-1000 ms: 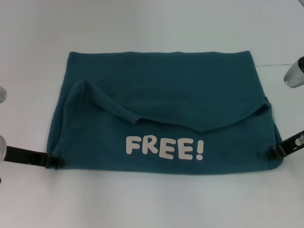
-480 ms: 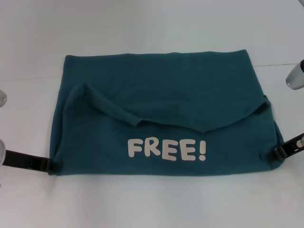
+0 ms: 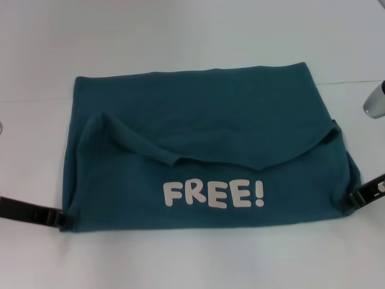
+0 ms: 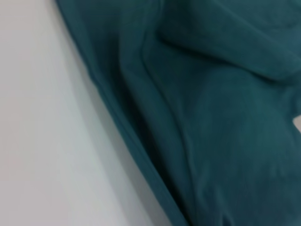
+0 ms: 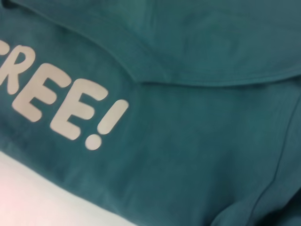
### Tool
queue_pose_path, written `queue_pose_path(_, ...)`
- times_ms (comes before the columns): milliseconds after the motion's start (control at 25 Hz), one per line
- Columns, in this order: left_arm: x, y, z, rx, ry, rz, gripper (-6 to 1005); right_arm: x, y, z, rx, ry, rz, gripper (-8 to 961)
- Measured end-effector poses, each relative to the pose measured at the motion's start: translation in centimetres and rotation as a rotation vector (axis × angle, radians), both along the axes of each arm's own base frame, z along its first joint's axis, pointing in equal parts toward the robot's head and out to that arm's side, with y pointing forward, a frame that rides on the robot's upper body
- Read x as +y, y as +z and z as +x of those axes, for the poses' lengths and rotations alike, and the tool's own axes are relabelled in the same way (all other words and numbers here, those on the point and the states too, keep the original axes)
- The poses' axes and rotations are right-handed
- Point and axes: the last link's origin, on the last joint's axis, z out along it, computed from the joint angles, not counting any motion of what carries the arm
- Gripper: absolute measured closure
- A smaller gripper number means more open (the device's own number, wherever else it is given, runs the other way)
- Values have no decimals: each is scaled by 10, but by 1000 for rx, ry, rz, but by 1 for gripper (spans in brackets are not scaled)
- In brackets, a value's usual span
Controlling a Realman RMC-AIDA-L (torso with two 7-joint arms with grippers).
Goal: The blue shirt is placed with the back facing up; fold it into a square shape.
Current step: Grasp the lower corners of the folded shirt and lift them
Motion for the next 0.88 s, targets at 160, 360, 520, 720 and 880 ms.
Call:
queue_pose_path(160, -9, 2, 3, -18, 5, -58, 943, -6, -1, -2, 6, 0, -49, 930)
queue_pose_path(360, -23, 5, 1, -31, 27, -138, 944, -15, -3, -4, 15, -22, -112, 931)
queue_pose_path(520, -33, 7, -2, -44, 46, -187, 944, -22, -4, -4, 23, -45, -158, 930)
queue_pose_path(720, -48, 8, -4, -18, 73, -293, 944, -34, -2, -5, 34, -82, -233, 930)
queue_pose_path(880, -58, 8, -3, -2, 91, -375, 944, -43, -1, -6, 32, -110, -293, 931)
